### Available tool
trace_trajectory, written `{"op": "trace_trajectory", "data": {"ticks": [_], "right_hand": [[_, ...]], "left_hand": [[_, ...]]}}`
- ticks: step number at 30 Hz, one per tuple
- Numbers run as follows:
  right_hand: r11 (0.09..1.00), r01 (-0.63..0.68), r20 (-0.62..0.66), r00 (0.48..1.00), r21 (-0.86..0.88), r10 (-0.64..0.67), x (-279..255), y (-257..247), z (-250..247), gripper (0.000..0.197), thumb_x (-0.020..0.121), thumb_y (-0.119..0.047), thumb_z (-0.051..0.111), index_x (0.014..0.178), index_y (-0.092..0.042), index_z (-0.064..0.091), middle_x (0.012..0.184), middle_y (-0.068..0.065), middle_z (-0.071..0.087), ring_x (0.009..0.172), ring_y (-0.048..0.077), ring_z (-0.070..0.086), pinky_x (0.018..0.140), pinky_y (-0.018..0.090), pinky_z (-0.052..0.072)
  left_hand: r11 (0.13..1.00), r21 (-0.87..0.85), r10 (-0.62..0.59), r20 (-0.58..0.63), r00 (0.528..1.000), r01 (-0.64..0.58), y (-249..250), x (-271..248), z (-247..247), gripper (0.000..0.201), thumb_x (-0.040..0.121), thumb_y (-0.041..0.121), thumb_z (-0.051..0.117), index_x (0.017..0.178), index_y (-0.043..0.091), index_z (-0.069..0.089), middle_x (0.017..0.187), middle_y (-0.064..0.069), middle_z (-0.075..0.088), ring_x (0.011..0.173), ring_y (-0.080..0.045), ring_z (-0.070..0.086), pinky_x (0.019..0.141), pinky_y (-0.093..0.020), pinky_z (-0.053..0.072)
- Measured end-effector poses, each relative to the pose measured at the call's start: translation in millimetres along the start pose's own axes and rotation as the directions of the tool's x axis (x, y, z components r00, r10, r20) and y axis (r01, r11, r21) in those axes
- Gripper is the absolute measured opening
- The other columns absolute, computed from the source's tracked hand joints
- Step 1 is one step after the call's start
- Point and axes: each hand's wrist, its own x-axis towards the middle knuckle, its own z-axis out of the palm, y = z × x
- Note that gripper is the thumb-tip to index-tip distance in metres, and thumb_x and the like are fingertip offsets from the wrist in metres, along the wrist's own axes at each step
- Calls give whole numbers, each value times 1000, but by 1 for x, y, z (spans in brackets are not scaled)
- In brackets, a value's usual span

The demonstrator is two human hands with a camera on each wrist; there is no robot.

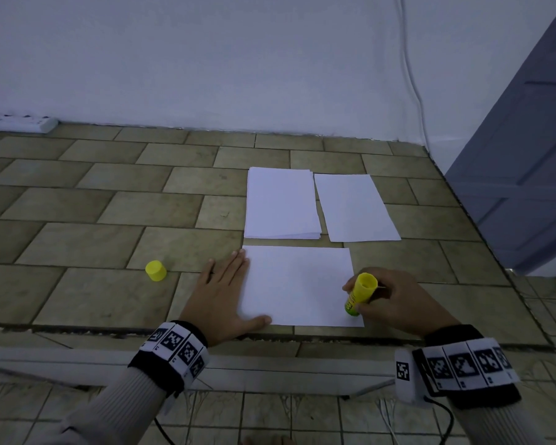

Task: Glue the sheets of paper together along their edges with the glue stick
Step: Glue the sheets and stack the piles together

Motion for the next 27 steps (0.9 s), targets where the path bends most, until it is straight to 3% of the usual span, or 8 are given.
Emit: {"op": "trace_trajectory", "data": {"ticks": [3,10,15,19,21,25,27], "right_hand": [[998,22,-25,999,-58,-23,10,2,-2,30,73,0,75,92,-22,71,93,-9,71,87,5,65,74,18,54],[974,53,-46,997,-222,-65,50,2,-15,20,75,-6,74,92,-17,69,94,-8,70,88,5,64,73,13,48],[969,-20,-99,995,-248,-5,76,5,-23,25,78,-11,72,85,-32,61,100,-5,69,87,8,64,70,6,46],[967,-72,-191,981,-246,24,87,8,-18,17,83,-10,67,97,-17,62,98,2,68,82,9,61,66,6,47],[963,-113,-231,971,-243,56,90,9,-14,19,86,-12,64,104,-10,60,97,4,67,83,13,61,67,11,45],[966,-202,-332,933,-161,140,90,11,-8,19,88,-20,63,99,-7,55,94,8,67,88,20,62,83,37,51],[975,-201,-414,899,-93,146,88,5,-3,21,88,-21,63,98,-6,53,94,10,67,88,22,63,84,40,51]], "left_hand": [[1000,5,0,-6,1000,0,0,1,1,127,65,97,9,155,7,16,163,-3,3,150,-14,2,121,-48,2],[1000,4,-12,39,999,12,2,1,-3,129,61,98,5,156,10,5,162,0,-8,149,-11,-9,120,-44,-6],[1000,12,-20,50,999,20,2,0,-4,129,60,98,4,156,10,2,161,1,-13,148,-10,-12,120,-43,-9],[1000,12,-23,56,998,22,3,1,-7,130,60,98,3,156,10,2,162,0,-13,148,-11,-13,119,-42,-10],[999,40,-28,87,996,25,4,1,-8,129,59,97,-1,155,11,-4,161,0,-19,148,-11,-17,120,-43,-11],[999,45,-26,101,995,22,4,1,-8,129,60,97,-1,155,10,-7,158,-1,-24,147,-12,-21,119,-43,-12],[999,46,-29,105,994,24,4,0,-9,128,60,96,-1,155,10,-7,158,-1,-24,147,-13,-21,120,-43,-12]]}}
